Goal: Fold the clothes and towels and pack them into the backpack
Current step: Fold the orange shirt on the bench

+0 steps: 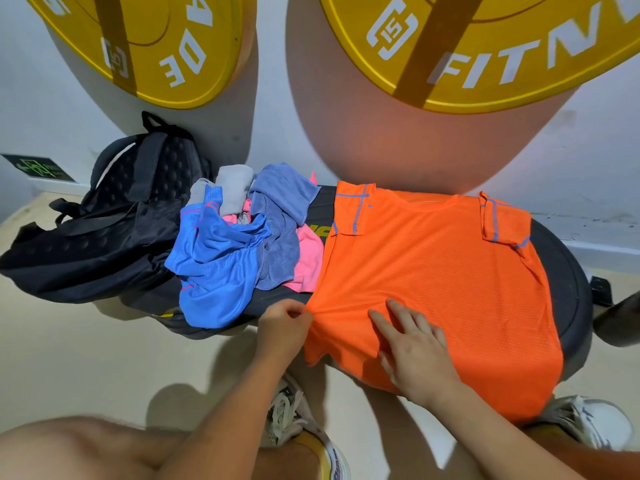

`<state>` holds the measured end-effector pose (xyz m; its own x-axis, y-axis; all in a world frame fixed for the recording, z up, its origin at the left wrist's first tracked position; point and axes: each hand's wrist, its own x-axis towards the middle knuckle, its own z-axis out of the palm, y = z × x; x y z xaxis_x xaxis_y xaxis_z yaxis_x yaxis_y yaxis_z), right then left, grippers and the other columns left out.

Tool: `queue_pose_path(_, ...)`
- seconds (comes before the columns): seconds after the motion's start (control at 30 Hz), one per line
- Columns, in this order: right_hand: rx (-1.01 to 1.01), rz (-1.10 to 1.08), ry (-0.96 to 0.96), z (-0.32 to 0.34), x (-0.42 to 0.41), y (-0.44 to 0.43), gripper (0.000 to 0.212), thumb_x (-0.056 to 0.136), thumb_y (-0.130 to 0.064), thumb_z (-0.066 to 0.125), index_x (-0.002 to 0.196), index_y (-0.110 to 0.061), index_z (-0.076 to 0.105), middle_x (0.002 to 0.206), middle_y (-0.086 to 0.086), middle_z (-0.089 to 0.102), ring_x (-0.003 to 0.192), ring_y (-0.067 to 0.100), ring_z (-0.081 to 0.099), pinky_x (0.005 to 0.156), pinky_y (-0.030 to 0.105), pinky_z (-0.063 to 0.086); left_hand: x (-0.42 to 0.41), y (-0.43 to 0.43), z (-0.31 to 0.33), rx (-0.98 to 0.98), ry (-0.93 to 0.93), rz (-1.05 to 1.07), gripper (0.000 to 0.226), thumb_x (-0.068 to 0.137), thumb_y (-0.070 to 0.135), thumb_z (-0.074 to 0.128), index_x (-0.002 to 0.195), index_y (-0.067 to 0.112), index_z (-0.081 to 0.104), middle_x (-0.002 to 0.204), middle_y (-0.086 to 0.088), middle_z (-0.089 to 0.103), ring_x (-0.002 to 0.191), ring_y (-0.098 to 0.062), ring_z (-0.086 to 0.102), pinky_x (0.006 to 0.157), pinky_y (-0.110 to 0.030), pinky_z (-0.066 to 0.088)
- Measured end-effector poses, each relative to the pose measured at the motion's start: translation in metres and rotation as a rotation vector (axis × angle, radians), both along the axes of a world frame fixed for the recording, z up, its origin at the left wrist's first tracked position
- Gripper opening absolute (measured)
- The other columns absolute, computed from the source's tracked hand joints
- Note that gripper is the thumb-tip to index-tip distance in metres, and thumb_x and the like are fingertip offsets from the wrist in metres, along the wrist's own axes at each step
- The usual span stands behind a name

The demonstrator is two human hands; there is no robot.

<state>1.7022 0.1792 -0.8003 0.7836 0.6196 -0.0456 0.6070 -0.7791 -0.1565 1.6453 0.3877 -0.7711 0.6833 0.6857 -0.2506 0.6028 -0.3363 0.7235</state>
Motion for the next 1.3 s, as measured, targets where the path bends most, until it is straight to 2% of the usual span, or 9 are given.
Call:
queue_pose_path(0.17, 0.026, -0.004, 0.095, -0.001, 0.001, -0.001, 0.078, 0.061, -0.035, 0.074, 0.135, -0.031, 0.049, 0.143, 0.006, 0.048, 0.119, 0.028, 0.054, 0.079, 0.043, 0.050, -0.005, -0.005, -0.004, -0.041, -0.010, 0.073, 0.006, 0.080, 0.019, 0.065, 0.076, 0.023, 0.062, 0.076, 0.006, 0.064, 0.078, -0.018, 0.061, 0.071, -0.029, 0.046)
queue_pose_path(0.3, 0.129, 0.009, 0.167, 0.006, 0.005, -0.004, 0.074, 0.084, -0.029, 0.058, 0.149, -0.036, 0.024, 0.158, -0.004, 0.017, 0.142, 0.020, 0.023, 0.105, 0.040, 0.030, -0.010, -0.009, -0.008, -0.015, 0.044, 0.087, 0.017, 0.073, 0.026, 0.075, 0.074, 0.023, 0.059, 0.073, 0.008, 0.063, 0.074, -0.016, 0.061, 0.068, -0.029, 0.046)
queue_pose_path(0.43, 0.445, -0.080, 0.206, 0.009, 0.008, -0.016, 0.060, 0.082, -0.016, 0.056, 0.141, -0.023, 0.045, 0.148, 0.001, 0.040, 0.136, 0.020, 0.035, 0.109, 0.023, 0.023, -0.019, -0.007, -0.021, -0.027, 0.160, 0.060, 0.019, 0.073, 0.033, 0.077, 0.084, 0.020, 0.067, 0.080, 0.006, 0.065, 0.082, -0.018, 0.062, 0.070, -0.028, 0.045)
queue_pose_path(0.6, 0.910, -1.012, -0.023, 0.018, 0.007, -0.082, 0.031, 0.080, 0.005, 0.050, 0.105, -0.012, 0.059, 0.106, 0.005, 0.052, 0.098, 0.026, 0.052, 0.085, 0.022, 0.037, -0.023, -0.004, -0.047, -0.244, 0.213, -0.004, 0.051, 0.074, 0.020, 0.080, 0.120, 0.006, 0.061, 0.110, -0.010, 0.065, 0.099, -0.025, 0.059, 0.088, -0.036, 0.047)
queue_pose_path(0.67, 1.033, -1.397, 0.066, 0.013, 0.006, -0.110, 0.033, 0.081, 0.006, 0.050, 0.106, -0.015, 0.049, 0.108, 0.013, 0.051, 0.088, 0.026, 0.051, 0.069, 0.019, 0.039, -0.018, -0.005, -0.050, -0.267, 0.233, 0.013, 0.050, 0.076, 0.017, 0.078, 0.120, 0.002, 0.059, 0.115, -0.016, 0.063, 0.096, -0.028, 0.057, 0.088, -0.040, 0.047)
queue_pose_path(0.77, 1.182, -1.640, 0.358, -0.007, 0.004, -0.132, 0.048, 0.085, 0.005, 0.048, 0.126, -0.018, 0.039, 0.114, 0.014, 0.052, 0.092, 0.028, 0.051, 0.077, 0.030, 0.041, -0.014, -0.004, -0.050, -0.293, 0.244, 0.020, 0.040, 0.077, 0.014, 0.077, 0.112, 0.002, 0.062, 0.097, -0.015, 0.064, 0.087, -0.033, 0.059, 0.083, -0.048, 0.051)
queue_pose_path(0.9, 1.120, -1.587, 0.763, -0.031, 0.001, -0.142, 0.048, 0.081, 0.003, 0.046, 0.125, -0.017, 0.043, 0.101, 0.013, 0.061, 0.090, 0.030, 0.056, 0.079, 0.042, 0.048, -0.017, -0.009, -0.045, -0.271, 0.261, -0.043, 0.030, 0.077, 0.009, 0.076, 0.103, 0.004, 0.064, 0.086, -0.010, 0.062, 0.074, -0.024, 0.056, 0.071, -0.037, 0.047)
queue_pose_path(1.13, 0.717, -1.343, 0.913, -0.031, -0.010, -0.146, 0.014, 0.064, 0.003, 0.062, 0.074, 0.000, 0.052, 0.063, 0.012, 0.053, 0.061, 0.026, 0.050, 0.053, 0.035, 0.040, -0.024, -0.008, -0.040, -0.365, 0.290, -0.100, 0.033, 0.078, -0.001, 0.073, 0.107, 0.003, 0.059, 0.099, -0.015, 0.064, 0.085, -0.028, 0.060, 0.076, -0.038, 0.047)
queue_pose_path(1.3, 0.572, -1.228, 0.902, -0.031, -0.009, -0.149, 0.016, 0.082, -0.013, 0.065, 0.081, 0.002, 0.060, 0.083, 0.023, 0.066, 0.082, 0.036, 0.063, 0.078, 0.050, 0.052, -0.025, -0.002, -0.032, -0.389, 0.409, -0.073, 0.029, 0.081, 0.016, 0.073, 0.103, 0.005, 0.058, 0.103, -0.014, 0.063, 0.091, -0.029, 0.060, 0.081, -0.039, 0.048)
